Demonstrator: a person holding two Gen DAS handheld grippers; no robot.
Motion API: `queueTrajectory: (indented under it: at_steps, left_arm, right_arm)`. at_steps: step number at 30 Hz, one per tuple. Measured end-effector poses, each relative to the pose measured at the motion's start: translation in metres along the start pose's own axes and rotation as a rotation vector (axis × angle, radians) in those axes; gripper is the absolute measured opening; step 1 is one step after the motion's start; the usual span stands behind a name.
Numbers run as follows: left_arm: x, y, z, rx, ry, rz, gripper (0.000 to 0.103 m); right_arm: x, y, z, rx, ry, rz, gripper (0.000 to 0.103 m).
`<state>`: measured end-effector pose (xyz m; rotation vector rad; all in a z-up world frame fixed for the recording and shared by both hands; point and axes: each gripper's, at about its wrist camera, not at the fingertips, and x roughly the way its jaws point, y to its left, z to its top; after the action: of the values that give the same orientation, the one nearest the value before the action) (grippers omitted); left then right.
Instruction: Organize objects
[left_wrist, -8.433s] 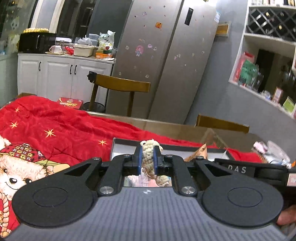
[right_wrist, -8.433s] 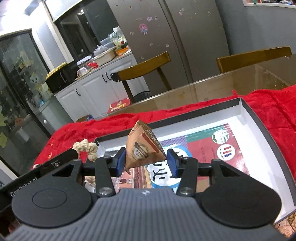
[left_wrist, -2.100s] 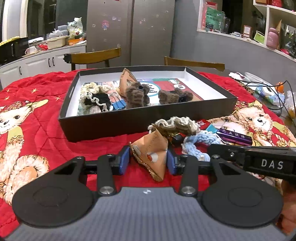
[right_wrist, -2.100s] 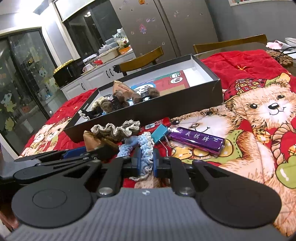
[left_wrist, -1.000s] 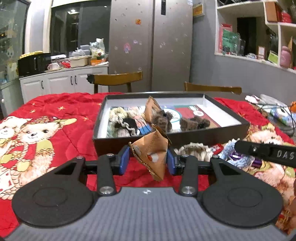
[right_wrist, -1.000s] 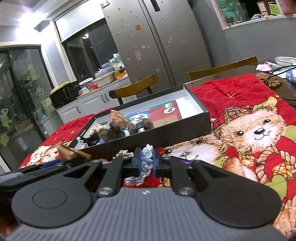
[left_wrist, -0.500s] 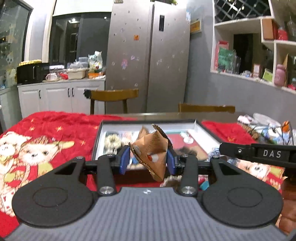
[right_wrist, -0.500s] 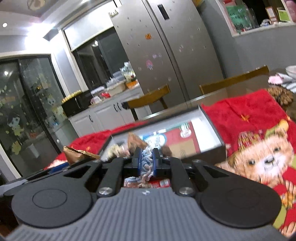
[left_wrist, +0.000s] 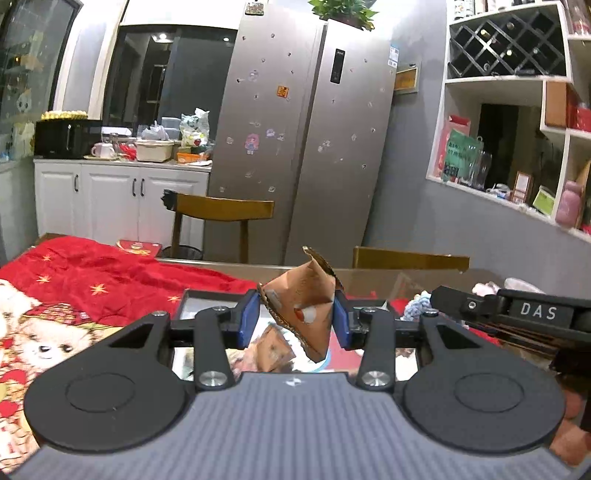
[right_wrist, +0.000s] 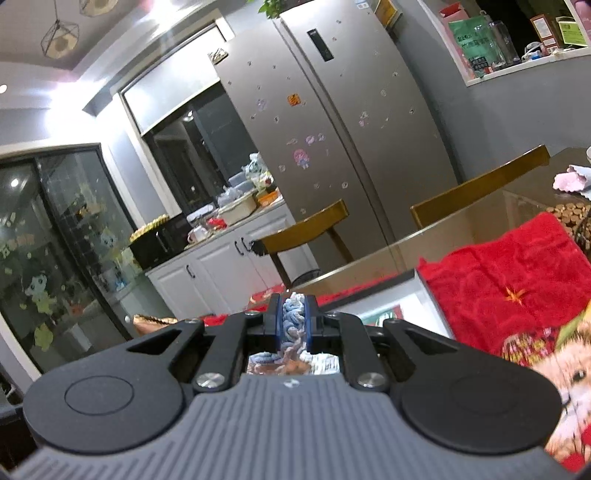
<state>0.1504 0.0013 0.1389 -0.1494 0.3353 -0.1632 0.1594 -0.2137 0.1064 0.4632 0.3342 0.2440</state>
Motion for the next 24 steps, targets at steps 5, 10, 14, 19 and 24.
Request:
queueTrajectory:
  at_steps: [5,10,14,19,24]
  left_arm:
    - [0.036,-0.011,0.006,-0.032,0.003,-0.03,0.048]
    - [0.085,-0.03,0.003,0.001,0.052,-0.024,0.048]
    - [0.122,-0.039,0.001,0.046,0.082,-0.001,0.048]
    - [0.145,-0.047,-0.018,0.093,0.13,-0.012,0.048]
    - [0.16,-0.056,-0.037,0.18,0.163,0.037,0.048]
  right_arm:
    - [0.026,-0.019,0.012,0.043,0.002,-0.018,0.014]
    - [0.049,-0.041,0.012,0.08,0.013,-0.06,0.014]
    - [0.065,-0.055,0.006,0.077,0.037,-0.091,0.014]
    - [0.076,-0.065,-0.001,0.098,0.059,-0.099,0.014]
    - [0.084,-0.068,-0.008,0.077,0.074,-0.106,0.014]
